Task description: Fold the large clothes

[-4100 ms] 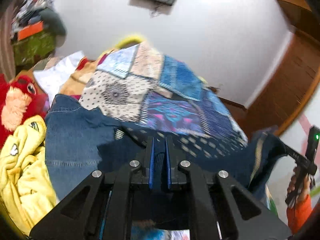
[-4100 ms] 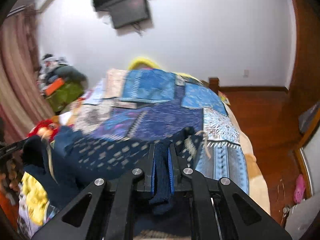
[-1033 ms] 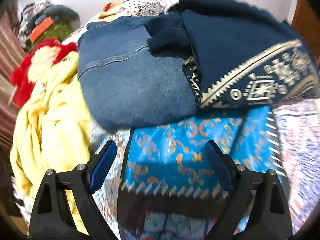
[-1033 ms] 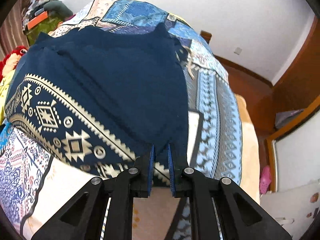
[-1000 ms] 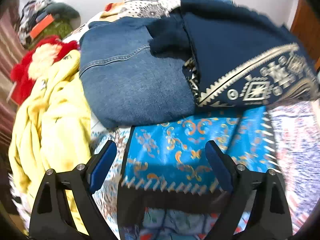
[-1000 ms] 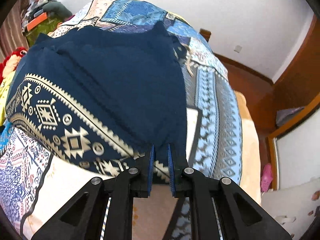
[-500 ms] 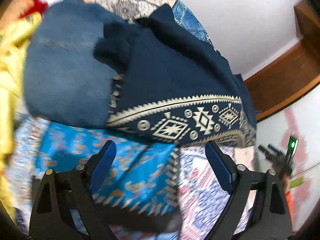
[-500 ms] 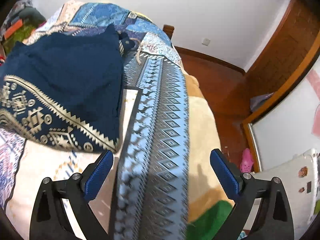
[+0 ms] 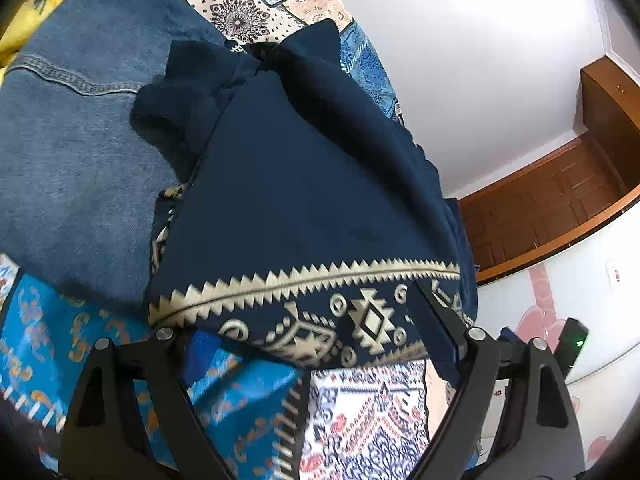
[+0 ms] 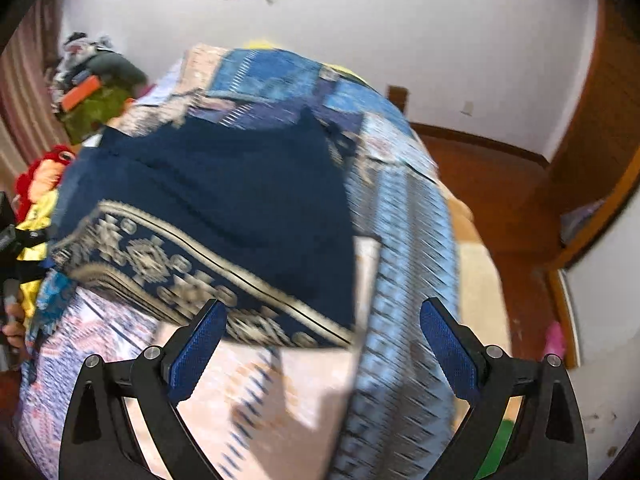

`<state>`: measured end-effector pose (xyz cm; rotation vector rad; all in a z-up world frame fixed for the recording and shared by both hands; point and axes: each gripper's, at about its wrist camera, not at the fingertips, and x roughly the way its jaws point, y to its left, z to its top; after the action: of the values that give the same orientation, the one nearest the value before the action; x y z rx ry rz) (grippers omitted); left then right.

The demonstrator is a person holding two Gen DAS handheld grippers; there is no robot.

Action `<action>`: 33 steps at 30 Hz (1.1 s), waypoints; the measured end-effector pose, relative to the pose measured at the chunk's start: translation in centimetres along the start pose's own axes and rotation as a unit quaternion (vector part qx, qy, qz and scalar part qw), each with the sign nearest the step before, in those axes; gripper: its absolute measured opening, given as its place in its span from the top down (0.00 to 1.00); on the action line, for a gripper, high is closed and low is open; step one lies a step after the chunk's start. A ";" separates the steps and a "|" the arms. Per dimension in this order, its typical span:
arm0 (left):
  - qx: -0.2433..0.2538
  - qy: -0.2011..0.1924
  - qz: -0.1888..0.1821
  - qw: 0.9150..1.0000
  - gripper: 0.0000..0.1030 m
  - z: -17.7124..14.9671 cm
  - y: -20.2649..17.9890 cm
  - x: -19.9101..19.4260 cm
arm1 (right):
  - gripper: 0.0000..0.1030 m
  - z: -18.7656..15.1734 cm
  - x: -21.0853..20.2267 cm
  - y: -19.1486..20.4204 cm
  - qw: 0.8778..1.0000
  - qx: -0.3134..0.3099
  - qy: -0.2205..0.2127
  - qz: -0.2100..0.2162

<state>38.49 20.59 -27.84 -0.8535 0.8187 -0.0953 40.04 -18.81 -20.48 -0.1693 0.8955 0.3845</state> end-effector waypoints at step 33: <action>0.133 -0.208 0.114 0.962 0.84 4.4 -8.4 -9.0 | 0.03 5.4 12.6 18.9 0.981 -0.032 0.077 0.176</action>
<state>37.21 21.20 -14.83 -0.4946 0.4880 0.1716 43.61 3.36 -26.71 -0.0998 1.0687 0.7373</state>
